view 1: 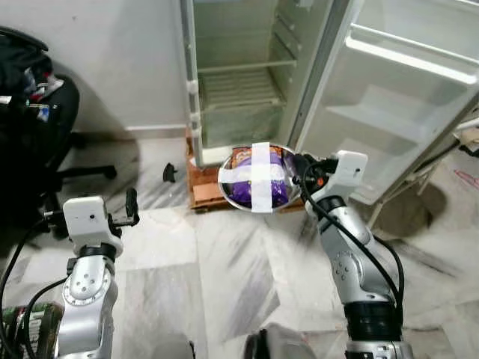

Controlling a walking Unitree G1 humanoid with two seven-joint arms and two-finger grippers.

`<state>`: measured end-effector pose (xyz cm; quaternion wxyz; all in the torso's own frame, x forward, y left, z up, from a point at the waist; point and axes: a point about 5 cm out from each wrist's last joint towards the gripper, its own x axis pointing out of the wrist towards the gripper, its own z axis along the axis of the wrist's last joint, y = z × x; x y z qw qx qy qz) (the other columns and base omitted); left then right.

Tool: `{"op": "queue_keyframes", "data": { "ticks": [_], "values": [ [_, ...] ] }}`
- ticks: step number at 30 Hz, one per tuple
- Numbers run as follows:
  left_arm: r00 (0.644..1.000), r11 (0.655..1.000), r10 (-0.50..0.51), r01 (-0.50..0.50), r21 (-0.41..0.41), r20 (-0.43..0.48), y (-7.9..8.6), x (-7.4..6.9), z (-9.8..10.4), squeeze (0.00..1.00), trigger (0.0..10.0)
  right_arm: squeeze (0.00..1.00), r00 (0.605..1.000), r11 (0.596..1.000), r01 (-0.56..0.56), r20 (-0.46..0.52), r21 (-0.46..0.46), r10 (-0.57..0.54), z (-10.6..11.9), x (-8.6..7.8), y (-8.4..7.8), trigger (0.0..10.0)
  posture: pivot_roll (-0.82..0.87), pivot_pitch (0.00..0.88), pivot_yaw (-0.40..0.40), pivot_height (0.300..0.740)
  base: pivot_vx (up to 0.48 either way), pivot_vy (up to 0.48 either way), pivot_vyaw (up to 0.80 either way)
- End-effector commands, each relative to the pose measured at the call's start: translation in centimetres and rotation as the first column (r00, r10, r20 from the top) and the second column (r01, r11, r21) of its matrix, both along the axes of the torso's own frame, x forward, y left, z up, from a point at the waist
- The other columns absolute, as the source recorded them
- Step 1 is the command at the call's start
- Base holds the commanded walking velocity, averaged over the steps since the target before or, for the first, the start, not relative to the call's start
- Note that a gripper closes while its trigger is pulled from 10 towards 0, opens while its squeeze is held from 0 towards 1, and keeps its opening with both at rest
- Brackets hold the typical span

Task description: Restocking fridge

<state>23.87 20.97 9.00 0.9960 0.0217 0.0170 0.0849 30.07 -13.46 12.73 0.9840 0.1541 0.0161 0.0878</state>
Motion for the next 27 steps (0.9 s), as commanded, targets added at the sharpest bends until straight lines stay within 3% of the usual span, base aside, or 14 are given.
{"op": "queue_keyframes", "data": {
  "ticks": [1,27],
  "values": [
    [1.000,1.000,-0.029,0.029,0.008,0.001,-0.77,0.12,-0.02,0.00,10.0,0.00,0.999,0.999,0.041,0.023,-0.013,-0.041,0.35,0.16,-1.17,10.0,0.13,0.116,-0.065,0.740,0.469,0.000,0.00],
    [1.000,1.000,-0.015,0.015,-0.001,-0.008,-0.78,0.48,-0.15,0.00,10.0,0.00,0.999,0.999,0.031,0.022,-0.020,-0.030,0.10,0.38,-0.68,10.0,0.13,0.115,-0.061,0.740,0.468,0.010,0.00]
  ]
}}
